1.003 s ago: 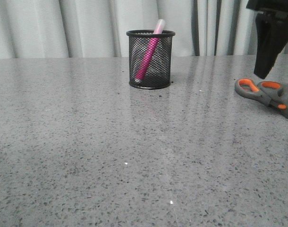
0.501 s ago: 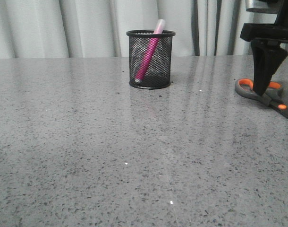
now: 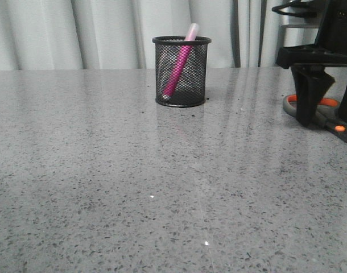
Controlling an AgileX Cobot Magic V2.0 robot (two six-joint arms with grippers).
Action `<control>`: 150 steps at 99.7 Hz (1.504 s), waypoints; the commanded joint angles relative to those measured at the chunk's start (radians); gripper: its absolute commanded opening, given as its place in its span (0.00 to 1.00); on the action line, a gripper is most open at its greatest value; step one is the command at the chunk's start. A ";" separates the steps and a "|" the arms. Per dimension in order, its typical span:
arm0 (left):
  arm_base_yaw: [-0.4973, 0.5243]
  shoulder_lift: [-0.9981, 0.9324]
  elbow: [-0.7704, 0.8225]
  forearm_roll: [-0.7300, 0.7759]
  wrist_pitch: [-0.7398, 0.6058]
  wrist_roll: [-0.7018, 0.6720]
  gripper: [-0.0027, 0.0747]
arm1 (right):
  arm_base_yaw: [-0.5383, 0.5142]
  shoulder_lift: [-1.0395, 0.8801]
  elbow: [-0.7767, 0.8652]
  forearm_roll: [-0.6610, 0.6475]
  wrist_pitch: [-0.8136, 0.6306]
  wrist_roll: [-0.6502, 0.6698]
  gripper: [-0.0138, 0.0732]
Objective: Put pen and scissors into bin
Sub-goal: 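Grip the scissors by the blades and lift them with the right gripper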
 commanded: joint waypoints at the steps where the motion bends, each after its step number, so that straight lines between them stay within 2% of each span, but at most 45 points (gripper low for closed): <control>1: 0.002 0.006 -0.022 -0.047 -0.070 -0.012 0.01 | 0.001 -0.030 -0.031 -0.021 -0.008 -0.008 0.56; 37: 0.002 0.006 -0.022 -0.059 -0.062 -0.012 0.01 | 0.001 0.001 -0.031 -0.021 -0.016 -0.008 0.53; 47: 0.002 0.006 -0.022 -0.059 -0.062 -0.012 0.01 | 0.001 0.019 -0.031 -0.021 -0.003 -0.008 0.43; 69: 0.002 0.006 -0.022 -0.059 -0.035 -0.012 0.01 | 0.001 0.028 -0.031 -0.016 -0.017 -0.008 0.08; 96: 0.002 0.006 -0.022 -0.059 -0.030 -0.012 0.01 | 0.001 -0.013 -0.031 -0.016 -0.037 -0.008 0.07; 117: 0.002 0.006 -0.022 -0.059 -0.030 -0.012 0.01 | 0.001 -0.184 -0.031 -0.006 -0.200 -0.008 0.07; 133: 0.002 0.006 -0.022 -0.059 -0.038 -0.012 0.01 | 0.001 -0.305 -0.031 0.009 -0.404 -0.008 0.07; 150: 0.002 0.006 -0.022 -0.059 -0.041 -0.012 0.01 | 0.009 -0.349 -0.031 0.101 -0.644 -0.008 0.07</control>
